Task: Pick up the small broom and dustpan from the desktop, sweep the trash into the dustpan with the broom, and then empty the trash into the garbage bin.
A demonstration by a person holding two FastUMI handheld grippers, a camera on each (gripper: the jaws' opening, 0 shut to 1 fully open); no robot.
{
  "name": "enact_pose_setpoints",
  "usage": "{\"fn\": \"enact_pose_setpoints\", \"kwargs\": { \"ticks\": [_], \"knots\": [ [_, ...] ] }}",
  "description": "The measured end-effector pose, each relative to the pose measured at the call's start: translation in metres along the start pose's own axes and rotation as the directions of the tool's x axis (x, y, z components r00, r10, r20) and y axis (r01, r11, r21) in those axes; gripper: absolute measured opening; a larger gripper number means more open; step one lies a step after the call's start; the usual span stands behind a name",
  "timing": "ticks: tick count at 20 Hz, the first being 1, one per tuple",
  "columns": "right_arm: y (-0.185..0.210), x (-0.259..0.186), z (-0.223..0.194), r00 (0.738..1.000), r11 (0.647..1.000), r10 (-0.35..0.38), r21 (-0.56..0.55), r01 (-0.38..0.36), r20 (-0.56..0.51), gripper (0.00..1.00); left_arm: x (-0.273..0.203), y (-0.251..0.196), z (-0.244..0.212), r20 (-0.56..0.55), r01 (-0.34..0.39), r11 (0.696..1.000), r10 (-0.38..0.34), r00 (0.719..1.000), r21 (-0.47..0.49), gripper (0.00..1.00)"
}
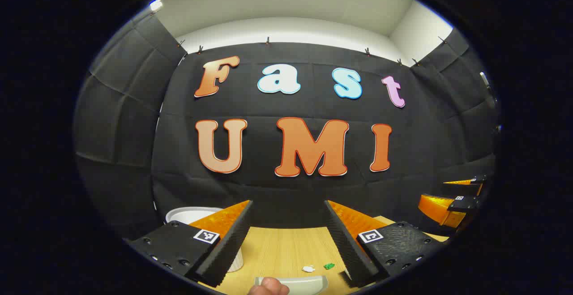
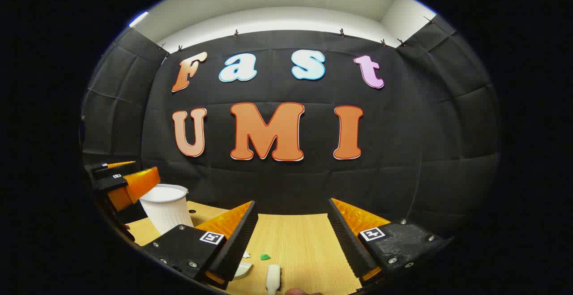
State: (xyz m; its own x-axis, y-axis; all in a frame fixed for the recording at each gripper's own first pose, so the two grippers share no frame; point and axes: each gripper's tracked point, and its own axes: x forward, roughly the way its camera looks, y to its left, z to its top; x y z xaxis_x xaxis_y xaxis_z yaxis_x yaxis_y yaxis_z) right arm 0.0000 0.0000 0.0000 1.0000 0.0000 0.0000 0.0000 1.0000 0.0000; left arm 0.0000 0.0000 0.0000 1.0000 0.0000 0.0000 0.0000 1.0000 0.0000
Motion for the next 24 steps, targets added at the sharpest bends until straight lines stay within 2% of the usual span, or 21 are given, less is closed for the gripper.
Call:
{"fn": "enact_pose_setpoints", "kwargs": {
  "ticks": [1,2,3,4,6,7,8,11,17,21,22,23,24],
  "knots": [
    [0.002,0.0,0.001,1.0,1.0,0.002,0.005,-0.002,0.001,0.94,-0.003,-0.002,-0.002,-0.01,-0.005,1.0,0.004,1.0,-0.006,0.96],
    [0.002,-0.002,0.004,1.0,1.0,0.002,0.007,-0.002,0.008,0.94,-0.005,-0.002,-0.003,-0.014,-0.01,1.0,0.01,1.0,-0.012,0.99],
    [0.001,-0.002,0.006,1.0,1.0,0.0,0.006,0.0,0.016,0.94,-0.007,-0.001,-0.002,-0.012,-0.018,1.0,0.018,1.0,-0.015,0.96],
    [0.001,-0.004,0.008,1.0,1.0,-0.002,0.002,0.002,0.022,0.94,-0.009,-0.001,0.0,-0.01,-0.026,1.0,0.026,1.0,-0.014,1.0],
    [0.005,-0.009,0.017,0.999,1.0,0.011,0.009,-0.012,0.044,0.94,-0.015,0.004,0.008,0.017,-0.056,0.998,0.056,0.998,-0.003,0.96],
    [0.006,-0.011,0.022,0.998,1.0,0.017,0.01,-0.018,0.06,0.94,-0.017,0.005,0.014,0.039,-0.064,0.998,0.065,0.997,-0.013,0.99],
    [0.006,-0.014,0.023,0.998,1.0,0.013,0.002,-0.013,0.062,0.94,-0.02,0.002,0.017,0.051,-0.062,0.998,0.063,0.997,-0.022,0.97],
    [0.003,-0.018,0.026,0.997,1.0,-0.005,-0.007,0.005,0.074,0.94,-0.019,-0.002,0.012,0.041,-0.055,0.999,0.055,0.998,0.001,0.99],
    [0.001,-0.018,0.019,0.997,0.999,-0.052,-0.012,0.053,0.056,0.94,-0.013,-0.009,0.008,0.022,-0.043,0.999,0.042,0.999,0.032,0.98],
    [0.006,-0.017,0.018,0.997,0.998,-0.062,-0.023,0.064,0.054,0.94,-0.014,-0.011,0.005,0.02,-0.021,0.998,0.02,1.0,0.055,1.0],
    [0.009,-0.017,0.017,0.997,0.998,-0.062,-0.028,0.063,0.052,0.94,-0.012,-0.011,0.004,0.017,-0.011,0.999,0.01,1.0,0.052,0.98],
    [0.012,-0.018,0.016,0.997,0.998,-0.061,-0.031,0.063,0.049,0.94,-0.012,-0.008,0.002,0.012,-0.011,0.999,0.01,1.0,0.05,1.0],
    [0.015,-0.019,0.014,0.997,0.998,-0.061,-0.033,0.062,0.045,0.94,-0.012,-0.005,0.001,0.009,-0.007,0.999,0.007,1.0,0.041,0.97]
  ]
}}
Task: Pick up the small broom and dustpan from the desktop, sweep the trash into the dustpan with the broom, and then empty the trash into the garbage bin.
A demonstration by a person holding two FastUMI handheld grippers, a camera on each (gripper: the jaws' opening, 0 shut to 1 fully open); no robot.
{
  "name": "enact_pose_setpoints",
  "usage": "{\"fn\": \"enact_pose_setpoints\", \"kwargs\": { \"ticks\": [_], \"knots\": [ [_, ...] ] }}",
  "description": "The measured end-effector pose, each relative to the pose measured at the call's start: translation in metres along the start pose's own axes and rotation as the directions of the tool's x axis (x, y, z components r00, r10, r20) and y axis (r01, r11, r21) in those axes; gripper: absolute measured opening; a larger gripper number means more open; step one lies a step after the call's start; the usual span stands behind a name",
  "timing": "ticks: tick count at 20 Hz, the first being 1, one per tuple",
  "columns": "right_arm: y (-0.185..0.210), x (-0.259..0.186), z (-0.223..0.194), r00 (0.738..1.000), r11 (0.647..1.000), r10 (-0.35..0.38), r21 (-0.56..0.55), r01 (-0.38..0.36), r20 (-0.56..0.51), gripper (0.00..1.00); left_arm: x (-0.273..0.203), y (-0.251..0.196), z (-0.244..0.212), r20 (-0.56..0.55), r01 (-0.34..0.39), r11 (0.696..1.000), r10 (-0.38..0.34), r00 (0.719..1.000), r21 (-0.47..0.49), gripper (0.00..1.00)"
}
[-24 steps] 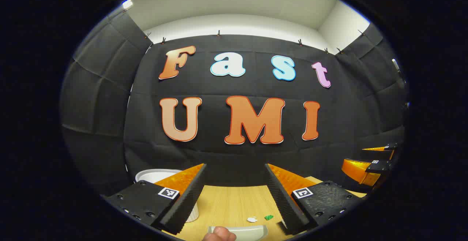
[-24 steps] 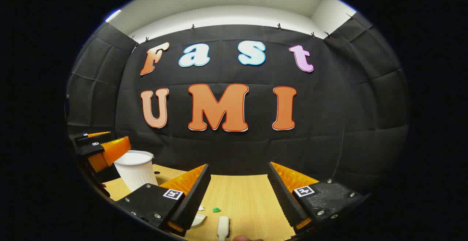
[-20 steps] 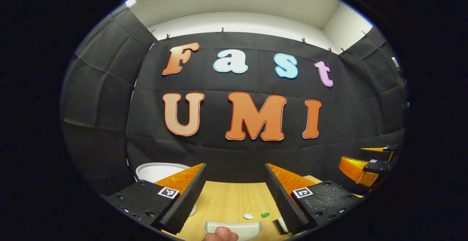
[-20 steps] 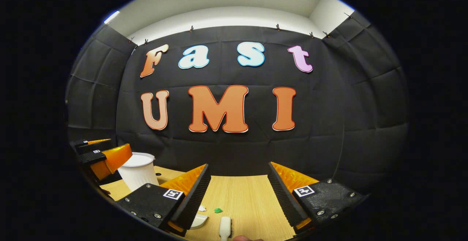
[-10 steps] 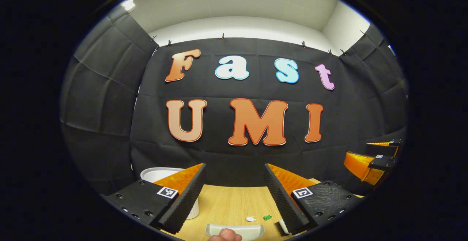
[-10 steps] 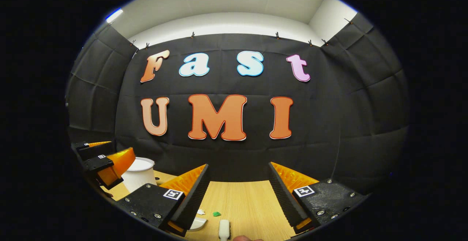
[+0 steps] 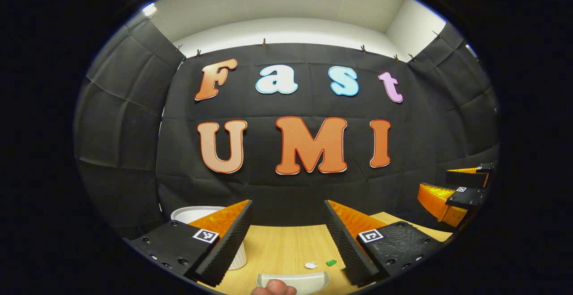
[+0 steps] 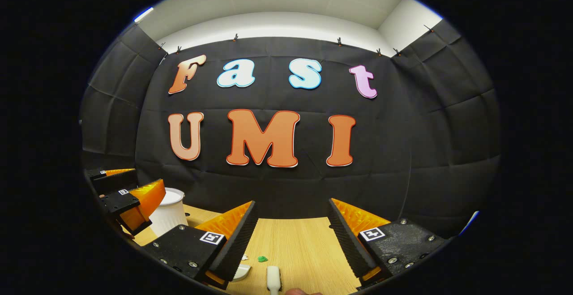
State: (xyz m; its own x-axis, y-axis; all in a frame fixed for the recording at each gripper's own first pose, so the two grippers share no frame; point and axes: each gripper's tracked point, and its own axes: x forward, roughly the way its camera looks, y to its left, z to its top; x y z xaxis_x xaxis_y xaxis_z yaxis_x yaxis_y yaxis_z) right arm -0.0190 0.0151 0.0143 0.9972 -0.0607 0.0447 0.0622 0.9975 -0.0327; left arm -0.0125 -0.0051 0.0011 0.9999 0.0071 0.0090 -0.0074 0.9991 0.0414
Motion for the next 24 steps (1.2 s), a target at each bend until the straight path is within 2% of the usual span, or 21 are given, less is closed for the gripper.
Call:
{"fn": "enact_pose_setpoints", "kwargs": {
  "ticks": [7,11,15,17,19,24],
  "knots": [
    [0.019,-0.014,-0.012,0.998,0.999,-0.052,0.004,0.052,-0.034,0.94,-0.006,0.027,-0.017,-0.041,0.034,0.999,-0.035,0.999,-0.029,0.96],
    [0.029,-0.026,-0.011,0.995,0.995,-0.09,-0.05,0.089,-0.029,0.94,-0.013,0.037,-0.023,-0.058,0.072,0.997,-0.074,0.996,-0.04,0.96],
    [0.035,-0.022,-0.006,0.998,0.995,-0.055,-0.08,0.054,-0.008,0.94,-0.006,0.038,-0.018,-0.053,0.082,0.995,-0.086,0.995,-0.062,0.97],
    [0.034,-0.014,-0.01,0.999,0.998,-0.037,-0.059,0.035,-0.023,0.94,-0.002,0.042,-0.016,-0.051,0.05,0.997,-0.054,0.997,-0.061,0.96],
    [0.031,-0.006,-0.015,0.999,0.998,-0.026,-0.054,0.024,-0.034,0.94,0.002,0.034,-0.015,-0.052,0.052,0.997,-0.055,0.997,-0.061,0.99],
    [0.026,-0.001,-0.031,0.997,0.997,0.009,-0.077,-0.015,-0.074,0.94,0.012,0.016,-0.031,-0.1,0.053,0.996,-0.06,0.993,-0.078,0.98]
  ]
}}
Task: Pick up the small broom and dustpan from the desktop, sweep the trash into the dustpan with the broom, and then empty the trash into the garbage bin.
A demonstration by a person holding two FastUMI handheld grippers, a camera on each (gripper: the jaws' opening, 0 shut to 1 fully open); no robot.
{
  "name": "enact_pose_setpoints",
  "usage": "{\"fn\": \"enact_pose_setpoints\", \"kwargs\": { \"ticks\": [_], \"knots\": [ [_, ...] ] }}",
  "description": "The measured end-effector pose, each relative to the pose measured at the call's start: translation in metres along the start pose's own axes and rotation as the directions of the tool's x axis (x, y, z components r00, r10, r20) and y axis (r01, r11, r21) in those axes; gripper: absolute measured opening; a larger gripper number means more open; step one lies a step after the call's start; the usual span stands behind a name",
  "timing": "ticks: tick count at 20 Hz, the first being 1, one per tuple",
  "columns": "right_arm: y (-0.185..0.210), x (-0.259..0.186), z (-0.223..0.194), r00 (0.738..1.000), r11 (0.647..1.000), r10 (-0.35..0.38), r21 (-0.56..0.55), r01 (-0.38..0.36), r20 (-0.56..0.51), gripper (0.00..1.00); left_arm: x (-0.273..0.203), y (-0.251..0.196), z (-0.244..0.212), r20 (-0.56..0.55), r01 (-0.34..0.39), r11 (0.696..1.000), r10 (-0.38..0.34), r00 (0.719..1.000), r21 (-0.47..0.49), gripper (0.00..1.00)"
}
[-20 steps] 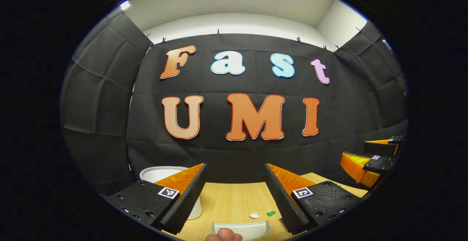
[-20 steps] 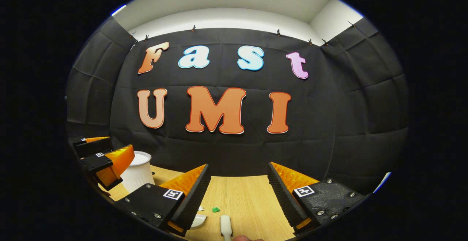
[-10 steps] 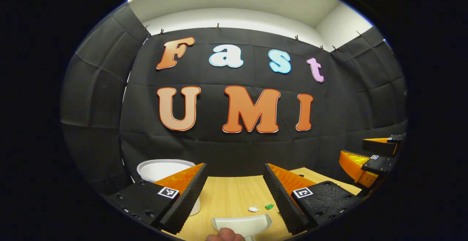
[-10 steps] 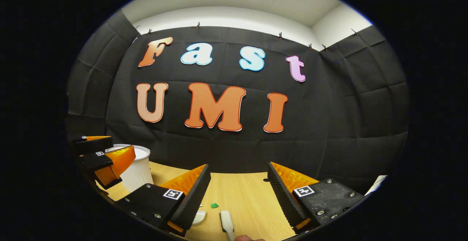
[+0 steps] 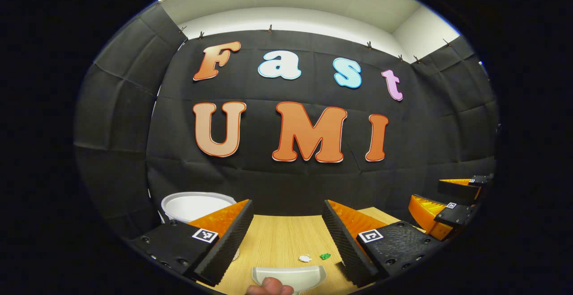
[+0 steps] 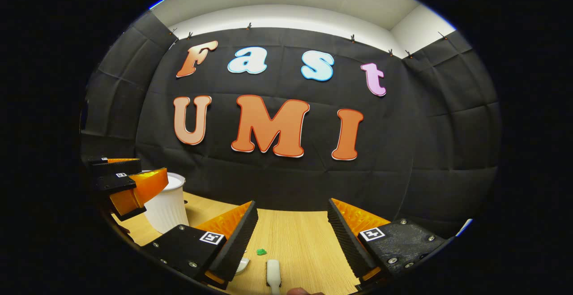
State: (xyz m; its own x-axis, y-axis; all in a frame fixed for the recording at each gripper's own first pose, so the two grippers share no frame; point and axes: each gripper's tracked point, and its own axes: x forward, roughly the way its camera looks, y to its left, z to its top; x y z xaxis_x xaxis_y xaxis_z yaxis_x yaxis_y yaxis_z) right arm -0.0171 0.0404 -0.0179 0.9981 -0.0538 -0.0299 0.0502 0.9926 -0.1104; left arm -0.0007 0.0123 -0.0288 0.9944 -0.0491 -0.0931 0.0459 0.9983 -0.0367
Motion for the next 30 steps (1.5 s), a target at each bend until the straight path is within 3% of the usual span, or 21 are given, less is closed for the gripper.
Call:
{"fn": "enact_pose_setpoints", "kwargs": {
  "ticks": [13,17,19,21,23,25,27,30],
  "knots": [
    [-0.008,0.021,-0.033,0.993,0.998,0.07,0.0,-0.07,-0.096,0.94,0.012,-0.017,-0.038,-0.118,-0.036,0.999,0.037,0.992,0.007,0.98],
    [-0.011,0.031,-0.067,0.97,0.99,0.141,0.041,-0.136,-0.2,0.94,0.016,-0.03,-0.083,-0.259,-0.071,0.997,0.058,0.964,-0.041,0.98],
    [-0.012,0.033,-0.095,0.944,0.985,0.175,0.06,-0.164,-0.282,0.94,0.015,-0.036,-0.106,-0.341,-0.098,0.994,0.076,0.937,-0.048,0.98],
    [-0.009,0.03,-0.126,0.903,0.976,0.217,0.083,-0.2,-0.372,0.94,0.008,-0.036,-0.143,-0.455,-0.131,0.99,0.089,0.886,-0.06,0.98],
    [-0.007,0.03,-0.157,0.853,0.974,0.226,0.098,-0.204,-0.47,0.94,0.001,-0.036,-0.179,-0.583,-0.136,0.99,0.084,0.808,-0.046,0.98],
    [-0.001,0.028,-0.191,0.791,0.975,0.22,0.106,-0.195,-0.571,0.94,-0.011,-0.04,-0.221,-0.706,-0.112,0.992,0.036,0.708,-0.061,0.98],
    [0.005,0.022,-0.222,0.733,0.979,0.198,0.097,-0.179,-0.651,0.95,-0.028,-0.041,-0.259,-0.812,-0.096,0.993,-0.001,0.583,-0.07,0.99],
    [0.012,0.004,-0.269,0.607,0.984,0.159,0.074,-0.163,-0.779,0.95,-0.023,-0.038,-0.276,-0.906,-0.107,0.988,-0.054,0.42,-0.109,0.99]
  ]
}}
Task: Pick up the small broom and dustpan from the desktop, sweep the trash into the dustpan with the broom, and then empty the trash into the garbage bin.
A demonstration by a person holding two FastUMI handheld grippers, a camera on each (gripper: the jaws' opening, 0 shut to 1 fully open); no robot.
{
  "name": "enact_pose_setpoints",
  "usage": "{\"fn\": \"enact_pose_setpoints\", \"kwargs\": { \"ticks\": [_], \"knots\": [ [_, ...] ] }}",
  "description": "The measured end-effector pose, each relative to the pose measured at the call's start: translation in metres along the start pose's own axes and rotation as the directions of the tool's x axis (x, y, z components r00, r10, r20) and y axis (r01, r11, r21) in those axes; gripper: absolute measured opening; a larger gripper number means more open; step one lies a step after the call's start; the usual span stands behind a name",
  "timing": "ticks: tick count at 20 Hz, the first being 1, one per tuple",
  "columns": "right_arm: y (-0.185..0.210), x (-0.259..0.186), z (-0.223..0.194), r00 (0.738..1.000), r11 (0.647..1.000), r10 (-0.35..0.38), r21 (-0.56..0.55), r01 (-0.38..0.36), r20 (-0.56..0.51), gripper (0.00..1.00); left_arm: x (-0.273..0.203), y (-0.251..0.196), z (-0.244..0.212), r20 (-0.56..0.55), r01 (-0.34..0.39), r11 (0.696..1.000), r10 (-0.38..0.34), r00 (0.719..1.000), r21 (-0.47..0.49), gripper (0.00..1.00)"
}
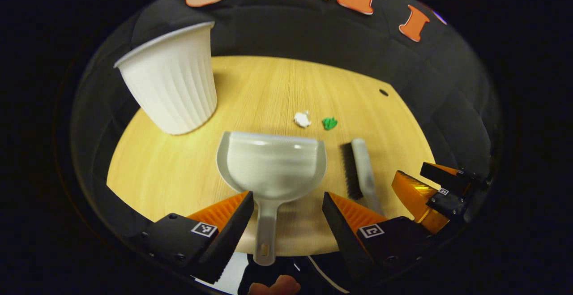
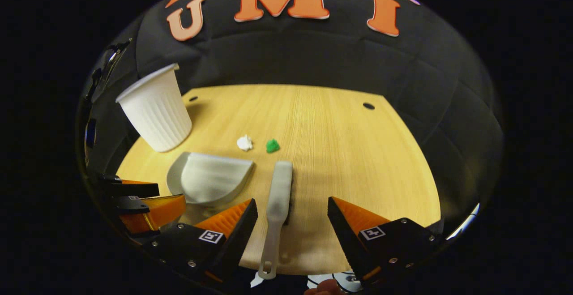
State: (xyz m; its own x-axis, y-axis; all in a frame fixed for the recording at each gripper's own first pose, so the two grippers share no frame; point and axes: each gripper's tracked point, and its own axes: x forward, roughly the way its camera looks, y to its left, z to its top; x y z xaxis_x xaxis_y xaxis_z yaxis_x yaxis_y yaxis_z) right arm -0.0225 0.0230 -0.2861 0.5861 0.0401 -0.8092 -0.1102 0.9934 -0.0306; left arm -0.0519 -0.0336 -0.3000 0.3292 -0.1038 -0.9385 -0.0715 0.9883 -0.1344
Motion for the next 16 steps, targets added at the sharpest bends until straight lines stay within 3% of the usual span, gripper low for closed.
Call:
{"fn": "enact_pose_setpoints", "kwargs": {
  "ticks": [5,11,13,14,16],
  "knots": [
    [0.009,0.037,-0.043,0.976,1.0,-0.031,-0.001,0.031,-0.217,0.95,0.008,-0.004,0.0,-0.253,0.008,1.0,-0.007,0.967,0.0,0.97],
    [0.013,0.06,-0.047,0.95,0.998,-0.053,-0.032,0.045,-0.308,0.95,0.034,-0.007,0.007,-0.388,0.012,1.0,-0.001,0.922,0.026,0.95],
    [0.016,0.063,-0.049,0.942,0.998,-0.053,-0.043,0.041,-0.33,0.95,0.038,-0.008,0.002,-0.424,0.02,1.0,-0.011,0.905,0.017,0.84],
    [0.016,0.064,-0.051,0.938,0.998,-0.052,-0.045,0.039,-0.343,0.93,0.038,-0.008,0.002,-0.437,0.022,1.0,-0.016,0.899,0.008,0.73],
    [0.016,0.066,-0.051,0.934,0.998,-0.051,-0.04,0.04,-0.354,0.84,0.033,-0.007,0.002,-0.456,0.011,1.0,-0.01,0.89,0.001,0.61]
  ]
}}
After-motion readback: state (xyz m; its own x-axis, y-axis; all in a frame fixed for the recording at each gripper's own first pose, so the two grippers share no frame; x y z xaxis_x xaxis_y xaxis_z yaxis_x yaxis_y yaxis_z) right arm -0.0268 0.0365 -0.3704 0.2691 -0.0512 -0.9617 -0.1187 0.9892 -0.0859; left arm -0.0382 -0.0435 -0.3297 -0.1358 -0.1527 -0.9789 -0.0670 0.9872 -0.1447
